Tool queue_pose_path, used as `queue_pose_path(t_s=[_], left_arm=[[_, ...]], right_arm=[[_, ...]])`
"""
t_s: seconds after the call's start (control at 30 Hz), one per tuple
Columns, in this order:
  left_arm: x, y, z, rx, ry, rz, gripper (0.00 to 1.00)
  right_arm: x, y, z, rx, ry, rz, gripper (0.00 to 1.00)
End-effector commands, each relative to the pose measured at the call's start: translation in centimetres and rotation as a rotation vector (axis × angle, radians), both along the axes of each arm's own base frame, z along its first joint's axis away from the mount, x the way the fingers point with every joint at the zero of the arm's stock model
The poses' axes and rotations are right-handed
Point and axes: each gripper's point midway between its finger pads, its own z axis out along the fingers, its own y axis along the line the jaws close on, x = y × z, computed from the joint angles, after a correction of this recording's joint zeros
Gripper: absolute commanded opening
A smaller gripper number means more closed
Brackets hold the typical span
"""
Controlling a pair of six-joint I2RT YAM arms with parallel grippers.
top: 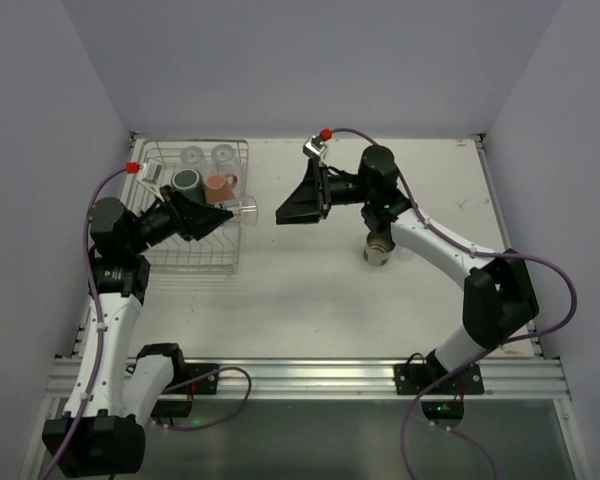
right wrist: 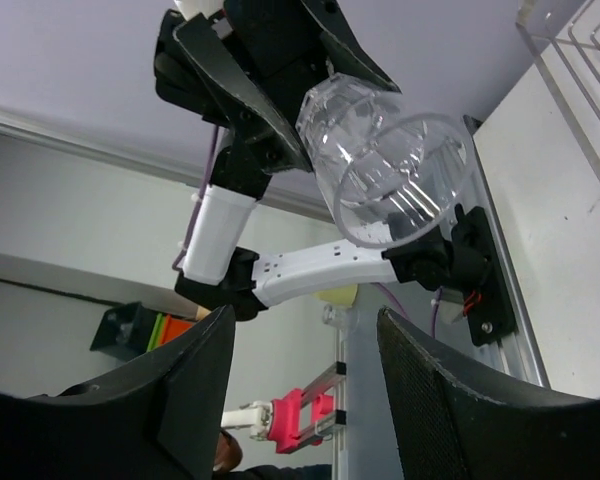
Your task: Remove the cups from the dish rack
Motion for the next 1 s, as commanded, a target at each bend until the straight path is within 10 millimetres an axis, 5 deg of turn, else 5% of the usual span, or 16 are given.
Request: queue_pose_path(t_s=[0.0,0.53,0.97], left_arm=[[-1.2,-1.0,1.6,-0.034,-0.063,-0.067,0.00],[-1.4,-3.0,0.8,-0.080,-0.044,-0.116,0.00],[-1.0,-4.3,-0.4,-0.085,-0.019,-0.133,0.00]], right_arm=[[-0.3,0.0,3.6,0.081,-0.075,0.031,0.61],[2.1,1.9,3.1,0.049,-0.064,0.002,0.56],[0.4,3.5,3.9,0.088,-0.048,0.050,0.42]])
